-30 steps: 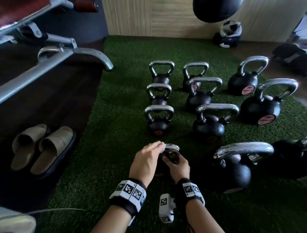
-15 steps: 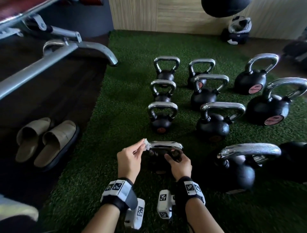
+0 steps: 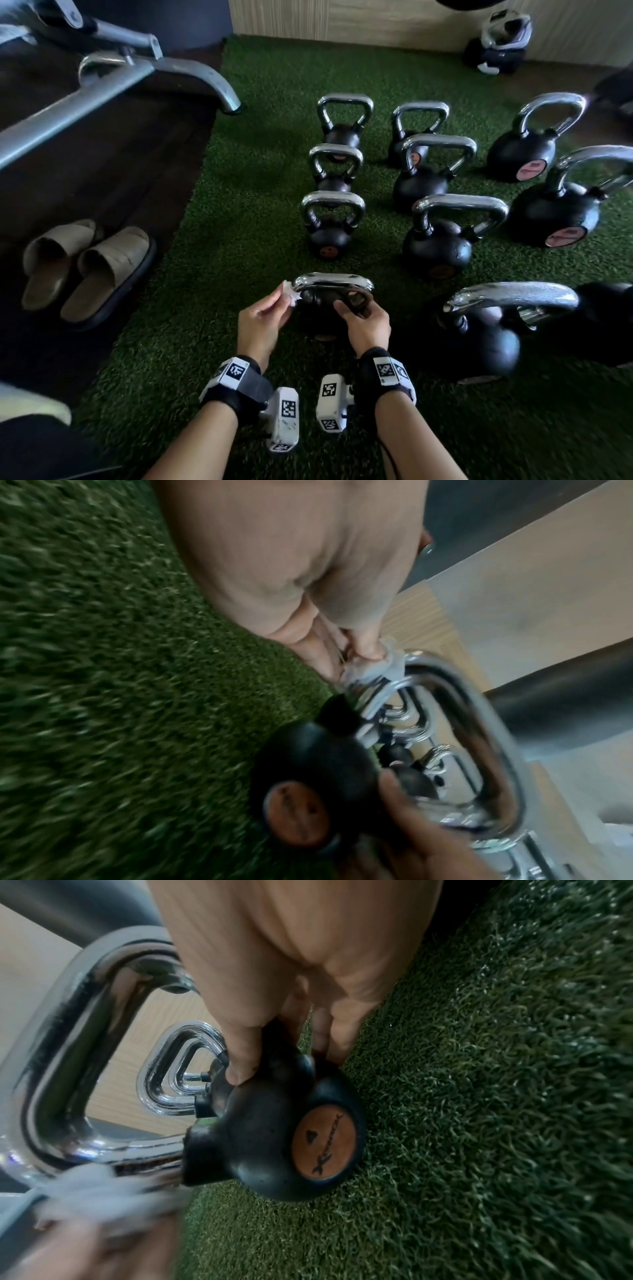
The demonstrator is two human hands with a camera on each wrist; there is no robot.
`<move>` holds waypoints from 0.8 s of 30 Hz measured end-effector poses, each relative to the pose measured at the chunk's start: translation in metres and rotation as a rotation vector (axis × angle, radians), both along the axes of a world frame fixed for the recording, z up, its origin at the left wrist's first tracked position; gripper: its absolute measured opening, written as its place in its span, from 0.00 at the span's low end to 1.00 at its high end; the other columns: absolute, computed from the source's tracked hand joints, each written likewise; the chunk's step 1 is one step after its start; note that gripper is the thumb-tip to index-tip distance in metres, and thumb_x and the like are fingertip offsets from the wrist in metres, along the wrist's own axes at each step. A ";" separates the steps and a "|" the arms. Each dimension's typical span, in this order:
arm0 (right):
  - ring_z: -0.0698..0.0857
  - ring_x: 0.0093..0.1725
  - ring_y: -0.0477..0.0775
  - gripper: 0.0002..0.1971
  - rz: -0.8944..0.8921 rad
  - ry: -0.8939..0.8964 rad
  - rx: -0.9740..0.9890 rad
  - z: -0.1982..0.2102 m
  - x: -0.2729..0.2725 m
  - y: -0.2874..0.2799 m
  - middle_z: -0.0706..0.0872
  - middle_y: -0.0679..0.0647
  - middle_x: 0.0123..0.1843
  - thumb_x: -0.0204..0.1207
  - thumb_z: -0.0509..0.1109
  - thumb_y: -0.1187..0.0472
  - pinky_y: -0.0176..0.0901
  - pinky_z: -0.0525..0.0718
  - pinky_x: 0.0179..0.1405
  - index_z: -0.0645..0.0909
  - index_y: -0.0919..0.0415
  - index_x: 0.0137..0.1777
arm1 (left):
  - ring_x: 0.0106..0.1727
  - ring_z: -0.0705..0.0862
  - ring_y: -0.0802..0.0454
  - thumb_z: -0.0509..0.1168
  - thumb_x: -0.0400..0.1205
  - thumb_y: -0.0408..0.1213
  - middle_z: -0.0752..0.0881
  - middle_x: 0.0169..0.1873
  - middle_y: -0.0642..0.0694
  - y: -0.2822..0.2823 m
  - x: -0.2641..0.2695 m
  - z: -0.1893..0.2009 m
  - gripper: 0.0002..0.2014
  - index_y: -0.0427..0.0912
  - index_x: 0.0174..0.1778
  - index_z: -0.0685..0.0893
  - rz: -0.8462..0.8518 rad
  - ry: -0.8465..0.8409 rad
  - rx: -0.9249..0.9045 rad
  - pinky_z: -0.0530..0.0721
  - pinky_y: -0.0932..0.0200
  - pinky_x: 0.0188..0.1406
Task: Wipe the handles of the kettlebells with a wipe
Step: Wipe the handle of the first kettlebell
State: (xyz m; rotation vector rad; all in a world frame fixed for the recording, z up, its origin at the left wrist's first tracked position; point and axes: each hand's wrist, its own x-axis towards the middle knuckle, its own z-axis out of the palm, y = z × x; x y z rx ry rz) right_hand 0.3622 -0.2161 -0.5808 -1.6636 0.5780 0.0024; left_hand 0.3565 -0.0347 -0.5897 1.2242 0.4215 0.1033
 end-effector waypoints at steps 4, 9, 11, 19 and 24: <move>0.91 0.52 0.45 0.12 -0.012 0.005 -0.018 -0.001 0.001 0.001 0.94 0.44 0.48 0.70 0.86 0.52 0.46 0.89 0.62 0.90 0.47 0.52 | 0.51 0.93 0.59 0.73 0.82 0.24 0.92 0.59 0.38 -0.007 -0.003 -0.022 0.15 0.31 0.65 0.88 0.003 0.061 0.063 0.91 0.65 0.50; 0.90 0.49 0.45 0.14 -0.044 0.010 -0.112 0.004 -0.012 0.004 0.92 0.42 0.46 0.70 0.86 0.53 0.39 0.85 0.57 0.90 0.46 0.54 | 0.53 0.93 0.56 0.76 0.82 0.29 0.94 0.53 0.43 -0.015 0.007 -0.016 0.14 0.33 0.64 0.90 0.047 0.043 0.105 0.93 0.57 0.55; 0.90 0.47 0.46 0.13 -0.028 -0.014 -0.222 0.003 -0.029 0.010 0.92 0.41 0.42 0.69 0.84 0.57 0.39 0.84 0.53 0.91 0.46 0.52 | 0.56 0.94 0.52 0.80 0.79 0.38 0.95 0.54 0.43 -0.014 0.014 -0.015 0.14 0.41 0.60 0.93 0.036 0.061 0.148 0.91 0.46 0.63; 0.90 0.49 0.49 0.17 0.064 -0.121 -0.460 0.000 -0.053 0.010 0.94 0.49 0.47 0.68 0.74 0.75 0.28 0.73 0.48 0.95 0.55 0.48 | 0.55 0.95 0.49 0.83 0.72 0.49 0.96 0.49 0.48 -0.018 0.051 0.000 0.11 0.57 0.49 0.96 -0.204 0.080 0.313 0.91 0.42 0.64; 0.90 0.62 0.43 0.24 0.277 0.099 -0.130 -0.026 -0.002 -0.014 0.91 0.38 0.62 0.69 0.83 0.46 0.47 0.86 0.69 0.88 0.37 0.67 | 0.49 0.94 0.57 0.81 0.78 0.40 0.96 0.45 0.51 -0.022 0.052 0.009 0.11 0.46 0.57 0.95 -0.241 0.123 0.461 0.90 0.53 0.65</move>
